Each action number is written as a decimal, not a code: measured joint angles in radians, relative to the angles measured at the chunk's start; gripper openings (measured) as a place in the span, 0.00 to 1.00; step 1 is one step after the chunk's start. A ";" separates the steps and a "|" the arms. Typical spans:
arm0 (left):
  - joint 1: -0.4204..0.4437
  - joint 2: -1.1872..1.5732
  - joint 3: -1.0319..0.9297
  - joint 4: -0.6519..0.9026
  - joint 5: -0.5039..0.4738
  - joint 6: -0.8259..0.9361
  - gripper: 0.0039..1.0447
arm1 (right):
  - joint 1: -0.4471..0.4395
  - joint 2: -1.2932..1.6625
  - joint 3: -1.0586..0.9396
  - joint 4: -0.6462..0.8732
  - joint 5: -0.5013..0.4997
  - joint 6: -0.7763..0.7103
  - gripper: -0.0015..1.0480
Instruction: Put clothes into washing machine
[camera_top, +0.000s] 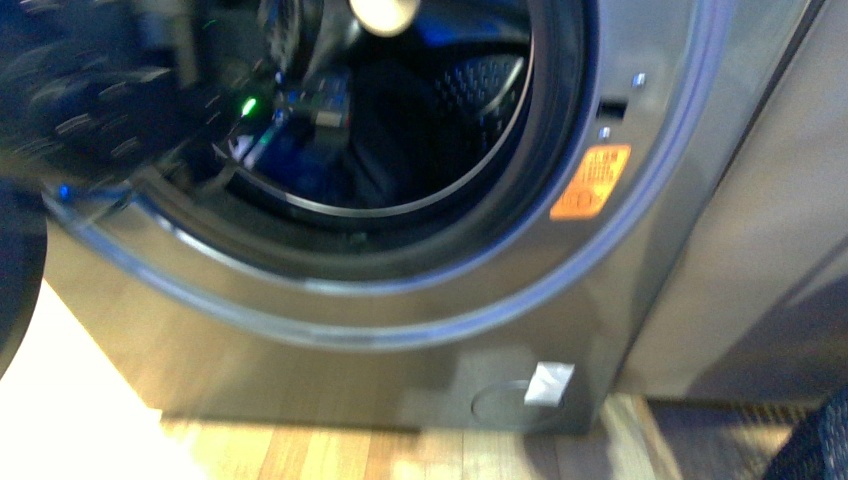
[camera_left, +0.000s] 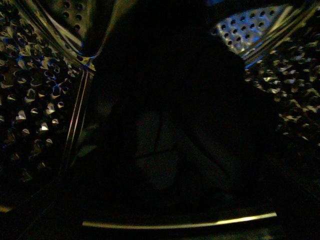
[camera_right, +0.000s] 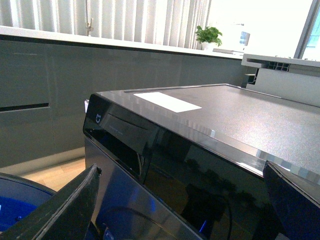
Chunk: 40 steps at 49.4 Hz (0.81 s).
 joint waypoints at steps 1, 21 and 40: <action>-0.006 -0.024 -0.027 0.003 0.006 0.000 0.94 | 0.000 0.000 0.000 0.000 0.000 0.000 0.93; -0.048 -0.434 -0.380 0.035 0.144 -0.058 0.94 | 0.000 0.000 0.000 0.000 0.000 0.000 0.93; -0.026 -0.724 -0.492 -0.028 0.230 -0.085 0.94 | 0.018 -0.051 -0.055 0.013 0.292 0.114 0.93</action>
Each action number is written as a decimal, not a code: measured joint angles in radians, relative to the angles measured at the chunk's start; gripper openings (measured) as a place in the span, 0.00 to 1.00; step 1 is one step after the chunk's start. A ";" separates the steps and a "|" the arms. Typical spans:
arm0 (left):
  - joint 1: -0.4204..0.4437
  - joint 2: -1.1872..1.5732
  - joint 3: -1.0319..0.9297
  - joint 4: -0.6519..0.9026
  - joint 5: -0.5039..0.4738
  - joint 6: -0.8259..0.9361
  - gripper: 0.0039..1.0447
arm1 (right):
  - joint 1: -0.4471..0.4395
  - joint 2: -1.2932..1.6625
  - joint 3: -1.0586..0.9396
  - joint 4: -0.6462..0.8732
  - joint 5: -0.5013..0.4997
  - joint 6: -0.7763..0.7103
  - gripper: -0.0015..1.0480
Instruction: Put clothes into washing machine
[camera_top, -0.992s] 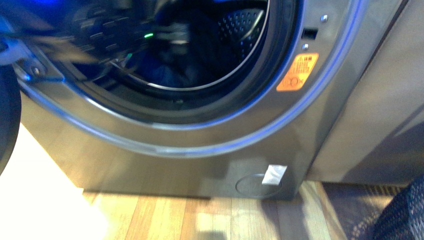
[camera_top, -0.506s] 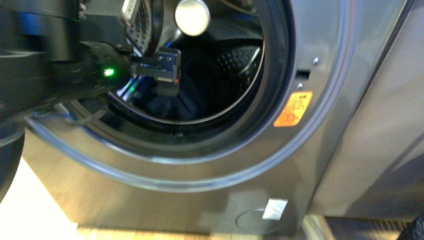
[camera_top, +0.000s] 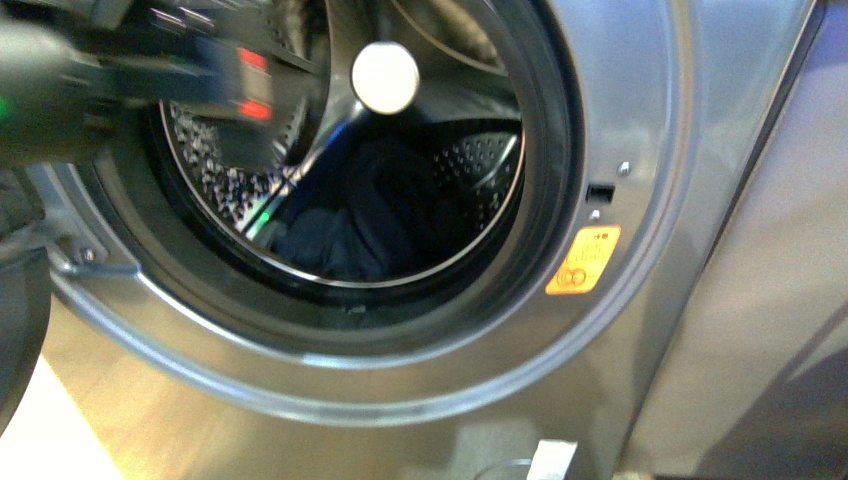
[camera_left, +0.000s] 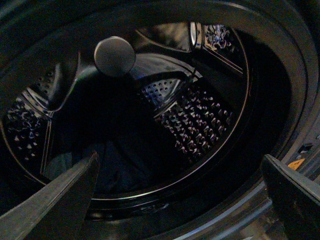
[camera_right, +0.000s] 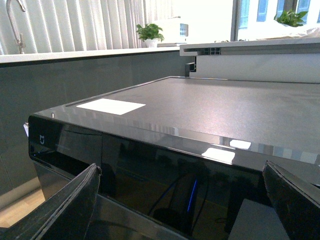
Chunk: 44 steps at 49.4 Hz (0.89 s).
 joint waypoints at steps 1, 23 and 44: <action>0.000 -0.012 -0.003 -0.004 0.000 0.000 0.94 | -0.001 -0.015 -0.019 0.003 0.001 0.005 0.93; 0.085 -0.489 -0.284 -0.255 -0.274 0.000 0.41 | -0.047 -0.377 -0.428 0.045 0.105 0.046 0.93; 0.233 -0.883 -0.471 -0.433 -0.127 -0.002 0.03 | -0.136 -0.827 -1.017 0.003 0.383 0.020 0.46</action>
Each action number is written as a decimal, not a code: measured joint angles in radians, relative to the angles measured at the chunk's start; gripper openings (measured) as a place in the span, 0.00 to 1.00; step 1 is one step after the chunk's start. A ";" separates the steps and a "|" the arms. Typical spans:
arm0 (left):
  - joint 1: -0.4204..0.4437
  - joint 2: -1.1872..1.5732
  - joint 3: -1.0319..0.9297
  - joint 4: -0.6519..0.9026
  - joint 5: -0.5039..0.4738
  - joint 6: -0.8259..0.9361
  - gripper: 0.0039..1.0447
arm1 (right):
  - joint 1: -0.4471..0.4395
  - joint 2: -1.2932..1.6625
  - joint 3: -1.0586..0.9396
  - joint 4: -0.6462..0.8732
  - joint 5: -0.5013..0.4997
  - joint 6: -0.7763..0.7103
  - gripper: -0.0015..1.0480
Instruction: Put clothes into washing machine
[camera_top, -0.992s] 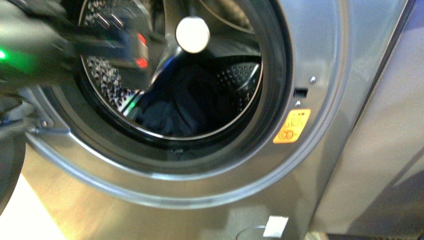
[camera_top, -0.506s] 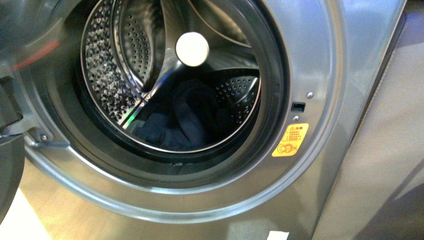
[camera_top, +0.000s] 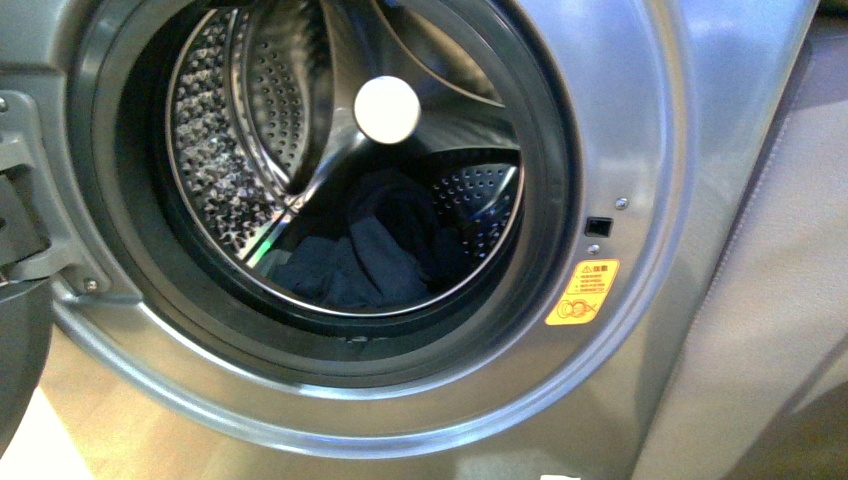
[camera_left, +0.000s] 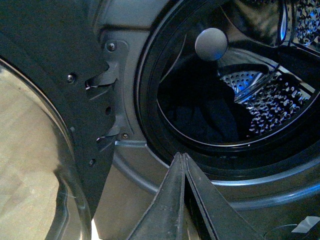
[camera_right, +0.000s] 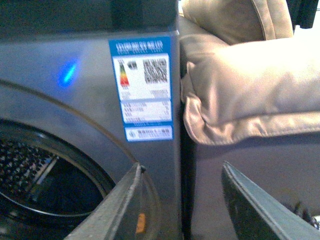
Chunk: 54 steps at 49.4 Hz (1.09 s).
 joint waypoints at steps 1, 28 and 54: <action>0.000 -0.011 -0.004 -0.005 0.000 0.000 0.03 | -0.024 -0.033 -0.051 0.013 -0.026 -0.001 0.41; 0.000 -0.192 -0.074 -0.103 0.000 0.000 0.03 | -0.400 -0.365 -0.526 0.123 -0.398 -0.008 0.02; 0.000 -0.383 -0.073 -0.303 0.000 0.000 0.03 | -0.570 -0.602 -0.646 0.013 -0.559 -0.009 0.02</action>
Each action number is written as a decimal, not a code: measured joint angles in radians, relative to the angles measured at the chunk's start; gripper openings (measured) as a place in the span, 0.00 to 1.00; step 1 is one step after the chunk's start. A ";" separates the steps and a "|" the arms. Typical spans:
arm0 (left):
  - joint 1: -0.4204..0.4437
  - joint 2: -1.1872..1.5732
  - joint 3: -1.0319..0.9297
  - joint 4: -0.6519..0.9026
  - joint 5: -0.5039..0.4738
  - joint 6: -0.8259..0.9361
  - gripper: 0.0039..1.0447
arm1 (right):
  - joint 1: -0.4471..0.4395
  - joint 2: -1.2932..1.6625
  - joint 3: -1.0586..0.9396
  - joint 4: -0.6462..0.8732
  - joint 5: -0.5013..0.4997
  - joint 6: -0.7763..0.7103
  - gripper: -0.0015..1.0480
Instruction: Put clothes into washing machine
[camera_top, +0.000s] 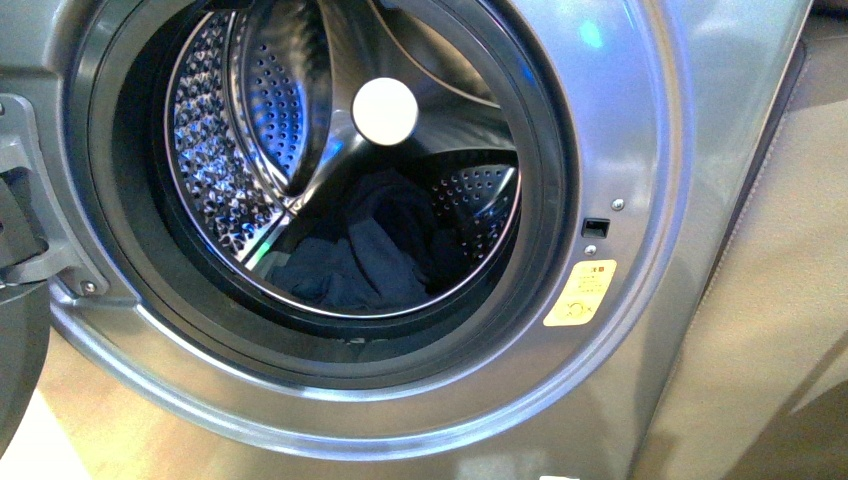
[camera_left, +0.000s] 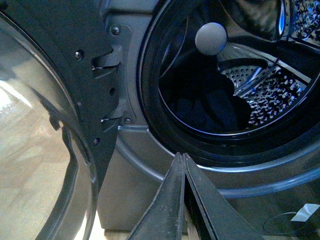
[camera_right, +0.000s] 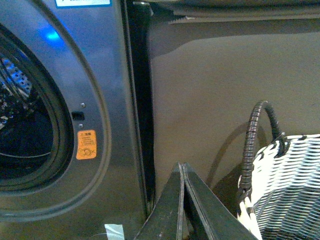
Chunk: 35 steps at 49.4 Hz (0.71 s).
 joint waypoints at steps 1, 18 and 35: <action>0.000 0.000 0.000 0.000 0.000 0.000 0.03 | 0.000 -0.003 0.000 0.000 -0.001 0.000 0.02; 0.000 0.000 0.000 0.000 0.000 0.000 0.03 | 0.000 -0.051 -0.052 0.006 -0.001 0.000 0.02; 0.000 0.000 0.000 0.000 0.000 0.000 0.03 | 0.000 -0.069 -0.077 0.005 -0.001 0.000 0.02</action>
